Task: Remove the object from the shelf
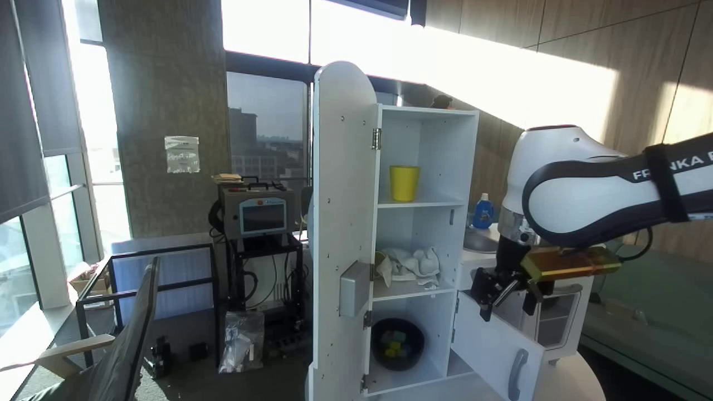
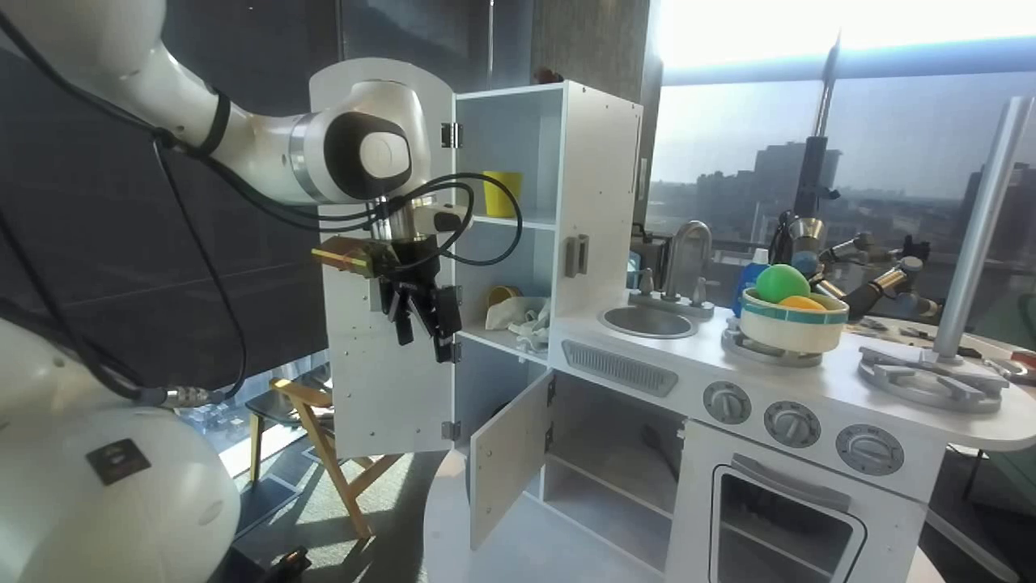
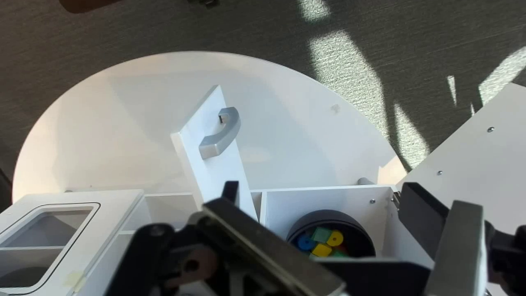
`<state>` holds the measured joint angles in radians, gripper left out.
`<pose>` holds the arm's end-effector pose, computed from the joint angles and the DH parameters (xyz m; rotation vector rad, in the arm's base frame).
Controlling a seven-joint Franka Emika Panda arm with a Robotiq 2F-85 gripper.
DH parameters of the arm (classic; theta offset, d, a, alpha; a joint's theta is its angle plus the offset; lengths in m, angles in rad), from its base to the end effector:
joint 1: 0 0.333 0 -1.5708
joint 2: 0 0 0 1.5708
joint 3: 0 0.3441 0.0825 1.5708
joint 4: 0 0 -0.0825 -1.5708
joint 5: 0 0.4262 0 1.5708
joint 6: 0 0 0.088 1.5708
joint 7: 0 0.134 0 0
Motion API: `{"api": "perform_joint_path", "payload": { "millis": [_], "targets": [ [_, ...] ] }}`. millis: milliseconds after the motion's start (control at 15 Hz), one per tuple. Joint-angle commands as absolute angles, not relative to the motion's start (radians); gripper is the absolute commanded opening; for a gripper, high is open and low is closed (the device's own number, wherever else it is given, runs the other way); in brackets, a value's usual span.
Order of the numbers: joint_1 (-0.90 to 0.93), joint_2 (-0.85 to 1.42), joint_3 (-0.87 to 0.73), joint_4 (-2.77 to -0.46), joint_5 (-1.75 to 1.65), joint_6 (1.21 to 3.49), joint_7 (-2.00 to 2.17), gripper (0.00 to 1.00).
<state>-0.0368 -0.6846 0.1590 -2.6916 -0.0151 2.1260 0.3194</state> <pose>0.3692 0.0400 0.4212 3.0281 -0.3340 0.2029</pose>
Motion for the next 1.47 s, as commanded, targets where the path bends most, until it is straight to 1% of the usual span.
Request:
{"api": "perform_joint_path", "payload": {
  "millis": [0,533,733,867,1067,1200,1400],
  "targets": [
    [-0.031,-0.684,0.153,-2.69,-0.019,2.123,0.322,1.0],
    [-0.046,-0.6,0.181,-2.447,-0.079,2.225,0.309,1.0],
    [-0.051,-0.524,0.204,-2.335,-0.117,2.312,0.332,1.0],
    [-0.056,-0.49,0.229,-2.289,-0.145,2.408,0.363,1.0],
    [-0.1,-0.496,0.279,-2.274,-0.207,2.526,0.487,1.0],
    [-0.115,-0.534,0.297,-2.307,-0.233,2.571,0.542,1.0],
    [-0.152,-0.523,0.335,-2.311,-0.28,2.637,0.595,1.0]
  ]
}}
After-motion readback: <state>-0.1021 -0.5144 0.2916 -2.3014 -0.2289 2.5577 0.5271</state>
